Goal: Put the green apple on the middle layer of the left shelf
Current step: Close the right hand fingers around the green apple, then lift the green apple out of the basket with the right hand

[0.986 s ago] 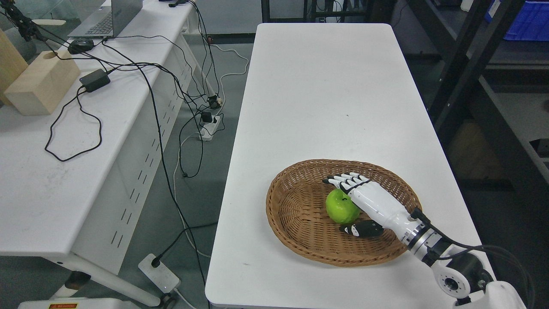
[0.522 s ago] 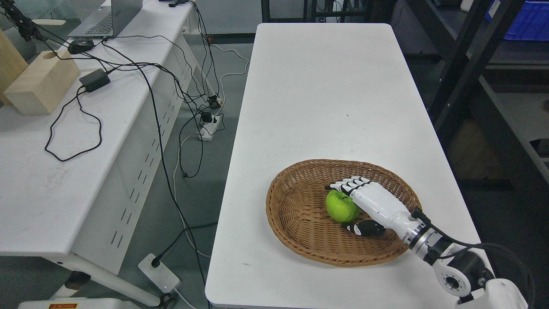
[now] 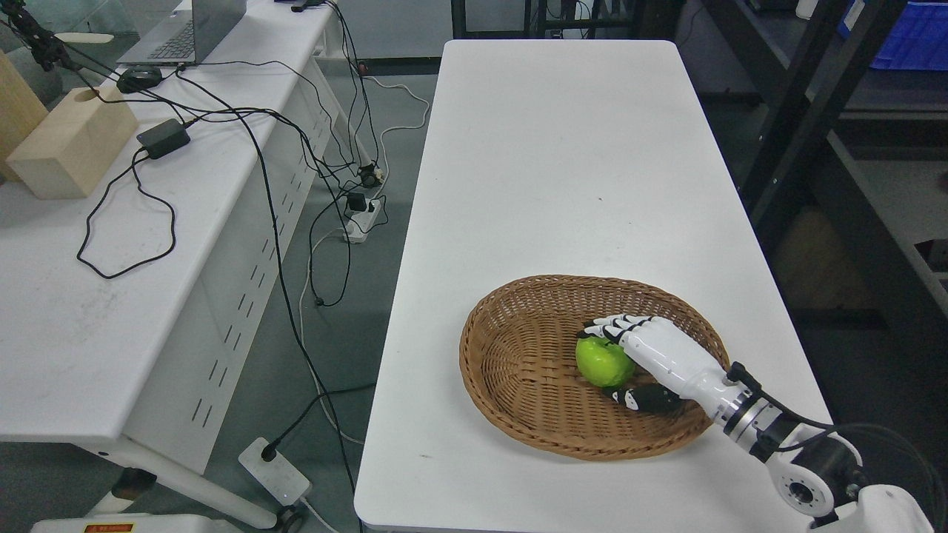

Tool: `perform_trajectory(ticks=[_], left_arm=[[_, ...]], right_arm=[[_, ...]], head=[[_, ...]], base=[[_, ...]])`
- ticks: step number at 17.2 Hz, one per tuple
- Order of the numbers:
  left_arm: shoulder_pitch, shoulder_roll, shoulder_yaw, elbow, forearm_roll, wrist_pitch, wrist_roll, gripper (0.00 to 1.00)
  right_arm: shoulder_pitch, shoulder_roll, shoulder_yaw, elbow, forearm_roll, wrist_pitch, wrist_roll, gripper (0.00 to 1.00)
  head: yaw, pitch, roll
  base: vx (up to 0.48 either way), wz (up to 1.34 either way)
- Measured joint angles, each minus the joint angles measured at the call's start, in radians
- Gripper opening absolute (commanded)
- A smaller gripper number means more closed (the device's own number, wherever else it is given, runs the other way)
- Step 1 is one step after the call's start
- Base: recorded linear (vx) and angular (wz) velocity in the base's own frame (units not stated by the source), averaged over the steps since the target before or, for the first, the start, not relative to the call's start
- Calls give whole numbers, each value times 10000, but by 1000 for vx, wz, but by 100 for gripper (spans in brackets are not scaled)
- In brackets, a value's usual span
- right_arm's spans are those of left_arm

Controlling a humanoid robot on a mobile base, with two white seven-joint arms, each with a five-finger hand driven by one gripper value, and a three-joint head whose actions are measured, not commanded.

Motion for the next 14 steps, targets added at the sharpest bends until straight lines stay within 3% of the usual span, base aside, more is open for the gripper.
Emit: perform_trajectory(ticks=[5,8,14], left_arm=[[0,0,0,1,0,-2,2,100],[0,0,-2,1,0,-3,2,100],[-1,0,-2,1,0,-5,-5,100]], right_arm=[[349,-199,-949,-81,-1169,-755,199,0],[430,-12,-1866,-290,-1697,-836,-336,0],[458,914,-3304,-590,-2046,1581,-2683,0]], head=[[0,0,0],[0,0,0],[0,0,0]], base=[[0,0],[0,0],[0,0]])
